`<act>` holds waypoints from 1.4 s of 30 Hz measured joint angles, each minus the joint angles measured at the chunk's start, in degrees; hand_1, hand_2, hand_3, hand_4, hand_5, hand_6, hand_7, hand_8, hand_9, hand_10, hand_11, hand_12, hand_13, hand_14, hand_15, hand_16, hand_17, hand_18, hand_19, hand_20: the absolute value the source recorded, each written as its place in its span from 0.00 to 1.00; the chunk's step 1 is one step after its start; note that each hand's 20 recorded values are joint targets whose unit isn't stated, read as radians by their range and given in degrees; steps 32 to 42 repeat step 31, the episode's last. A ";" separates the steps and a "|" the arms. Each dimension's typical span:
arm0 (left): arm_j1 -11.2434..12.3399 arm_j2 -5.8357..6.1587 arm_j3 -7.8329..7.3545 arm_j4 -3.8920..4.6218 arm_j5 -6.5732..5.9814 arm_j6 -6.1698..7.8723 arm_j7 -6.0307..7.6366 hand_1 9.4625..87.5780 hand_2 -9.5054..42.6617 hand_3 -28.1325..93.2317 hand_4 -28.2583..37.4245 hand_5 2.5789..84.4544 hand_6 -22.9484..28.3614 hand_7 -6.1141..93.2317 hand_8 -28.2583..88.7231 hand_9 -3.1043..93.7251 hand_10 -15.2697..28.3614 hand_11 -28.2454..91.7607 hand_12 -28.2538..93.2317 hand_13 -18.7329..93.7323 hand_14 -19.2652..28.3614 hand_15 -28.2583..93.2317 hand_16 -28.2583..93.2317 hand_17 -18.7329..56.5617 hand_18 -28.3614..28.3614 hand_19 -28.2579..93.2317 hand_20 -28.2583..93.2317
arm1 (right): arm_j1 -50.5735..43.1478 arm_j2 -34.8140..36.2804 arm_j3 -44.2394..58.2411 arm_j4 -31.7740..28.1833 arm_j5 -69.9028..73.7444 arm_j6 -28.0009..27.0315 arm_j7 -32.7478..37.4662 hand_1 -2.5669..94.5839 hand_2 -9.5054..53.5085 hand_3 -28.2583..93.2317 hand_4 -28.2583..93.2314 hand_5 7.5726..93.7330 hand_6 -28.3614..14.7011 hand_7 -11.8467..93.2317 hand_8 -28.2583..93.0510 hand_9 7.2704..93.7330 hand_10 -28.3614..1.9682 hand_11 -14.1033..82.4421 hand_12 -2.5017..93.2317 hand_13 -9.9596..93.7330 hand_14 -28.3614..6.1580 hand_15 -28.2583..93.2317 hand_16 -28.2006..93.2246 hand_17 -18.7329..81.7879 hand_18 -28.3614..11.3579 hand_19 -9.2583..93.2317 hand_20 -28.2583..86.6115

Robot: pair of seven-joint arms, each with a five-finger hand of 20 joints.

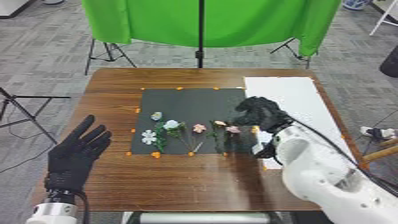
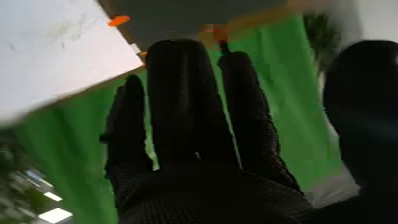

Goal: Arrange flowers

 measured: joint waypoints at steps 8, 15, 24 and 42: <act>-2.81 -0.31 3.06 2.18 3.66 1.69 -0.12 0.16 0.30 0.90 0.03 0.41 0.51 0.17 0.15 0.38 0.76 0.40 0.29 0.35 0.94 0.56 0.16 0.10 0.98 0.70 0.24 | -11.15 -5.81 19.22 3.93 22.09 -1.23 -21.89 0.22 0.21 0.88 0.00 0.42 0.72 0.24 0.13 0.47 0.41 0.30 0.16 0.44 0.27 0.57 0.31 0.26 0.16 0.63 0.52; -4.69 -0.64 4.15 3.18 4.25 2.07 -0.08 0.14 0.30 0.90 0.00 0.39 0.50 0.17 0.15 0.38 0.75 0.40 0.30 0.36 0.94 0.56 0.16 0.10 0.98 0.69 0.25 | -17.52 -10.55 25.20 4.06 42.85 0.19 -22.93 0.21 0.23 0.88 0.00 0.44 0.74 0.24 0.13 0.48 0.42 0.30 0.17 0.43 0.28 0.53 0.34 0.23 0.16 0.62 0.49; -5.56 -1.04 5.16 4.49 3.69 2.33 0.29 0.14 0.30 0.91 0.00 0.39 0.51 0.18 0.14 0.38 0.74 0.40 0.30 0.36 0.94 0.56 0.16 0.11 0.98 0.69 0.26 | -23.20 -12.57 26.73 3.99 61.70 4.14 -26.51 0.20 0.23 0.88 0.00 0.44 0.75 0.24 0.13 0.48 0.43 0.30 0.17 0.43 0.29 0.54 0.35 0.23 0.16 0.62 0.48; -5.77 -1.28 4.77 4.60 3.85 2.08 0.32 0.14 0.30 0.91 0.00 0.40 0.52 0.18 0.15 0.38 0.74 0.40 0.30 0.36 0.94 0.56 0.16 0.11 0.98 0.70 0.27 | -24.34 -15.03 28.12 3.40 56.00 4.60 -27.22 0.20 0.23 0.88 0.00 0.43 0.76 0.24 0.13 0.48 0.43 0.30 0.17 0.43 0.30 0.55 0.35 0.22 0.16 0.62 0.48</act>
